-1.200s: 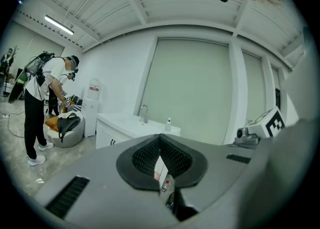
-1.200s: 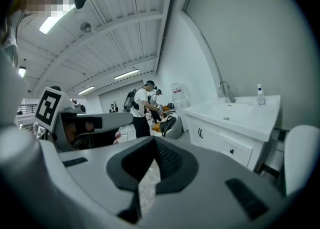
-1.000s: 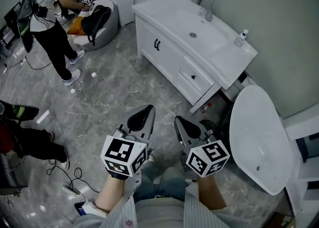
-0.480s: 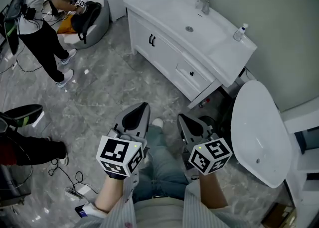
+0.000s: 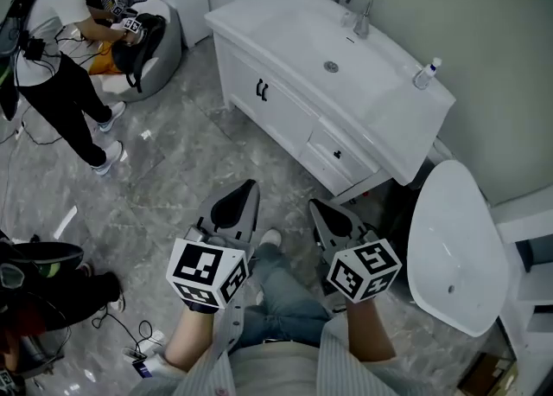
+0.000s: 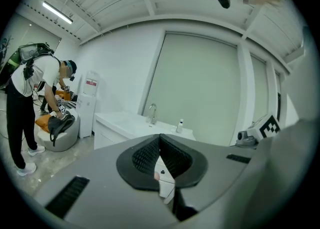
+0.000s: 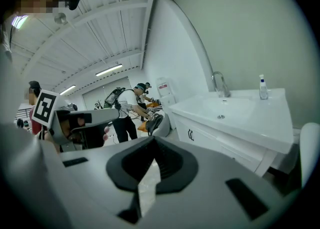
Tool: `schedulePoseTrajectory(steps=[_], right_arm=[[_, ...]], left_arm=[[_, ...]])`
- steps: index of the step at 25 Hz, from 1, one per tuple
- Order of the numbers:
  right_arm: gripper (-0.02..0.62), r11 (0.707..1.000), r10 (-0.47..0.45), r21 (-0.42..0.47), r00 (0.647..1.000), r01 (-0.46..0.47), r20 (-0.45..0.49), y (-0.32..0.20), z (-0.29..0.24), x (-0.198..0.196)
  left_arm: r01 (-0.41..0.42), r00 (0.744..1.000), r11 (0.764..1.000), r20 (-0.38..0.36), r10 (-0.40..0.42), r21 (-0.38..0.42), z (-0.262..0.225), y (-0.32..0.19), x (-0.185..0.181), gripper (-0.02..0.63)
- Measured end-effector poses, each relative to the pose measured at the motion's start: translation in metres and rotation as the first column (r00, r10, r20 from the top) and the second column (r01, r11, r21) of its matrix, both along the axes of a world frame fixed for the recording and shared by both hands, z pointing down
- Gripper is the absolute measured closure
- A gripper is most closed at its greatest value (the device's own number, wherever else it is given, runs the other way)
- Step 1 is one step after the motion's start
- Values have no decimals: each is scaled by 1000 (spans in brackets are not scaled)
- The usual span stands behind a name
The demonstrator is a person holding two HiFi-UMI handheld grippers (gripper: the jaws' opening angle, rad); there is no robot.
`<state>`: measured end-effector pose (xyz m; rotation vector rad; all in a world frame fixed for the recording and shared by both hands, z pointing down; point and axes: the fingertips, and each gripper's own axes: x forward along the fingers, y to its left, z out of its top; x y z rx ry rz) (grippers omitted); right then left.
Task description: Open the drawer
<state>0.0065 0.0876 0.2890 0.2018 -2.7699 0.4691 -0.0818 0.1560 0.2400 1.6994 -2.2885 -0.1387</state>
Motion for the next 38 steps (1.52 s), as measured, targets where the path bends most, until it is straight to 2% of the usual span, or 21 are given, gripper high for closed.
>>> schedulePoseTrajectory(steps=[5,13,18,25,32,38], right_arm=[[588,1000,19,-2,1000,-19,-10,-37,-4,-42],[586,998,64,0,998,-64,-18,-99,-10,-78],[586,995,103,0,995,-103,-1,-127,-15,-90],[586,982,186,-8,982,-186,22,-163,-20,-78],[587,953,303,-28,953,-303,24,-193,-18,-54],[587,910,412,-42,911,-412,8,-209,-12,-39]], left_arm=[[-35,999,999,0,35,-1,-7,-46,-42,589],[-90,996,996,21,89,8,-23,-112,-80,589],[-124,992,992,39,123,13,-28,-141,-92,589],[-197,979,980,49,196,11,-29,-183,-84,589],[-329,943,944,47,329,-9,-25,-225,-57,589],[-461,886,887,26,462,-33,-15,-255,-35,589]])
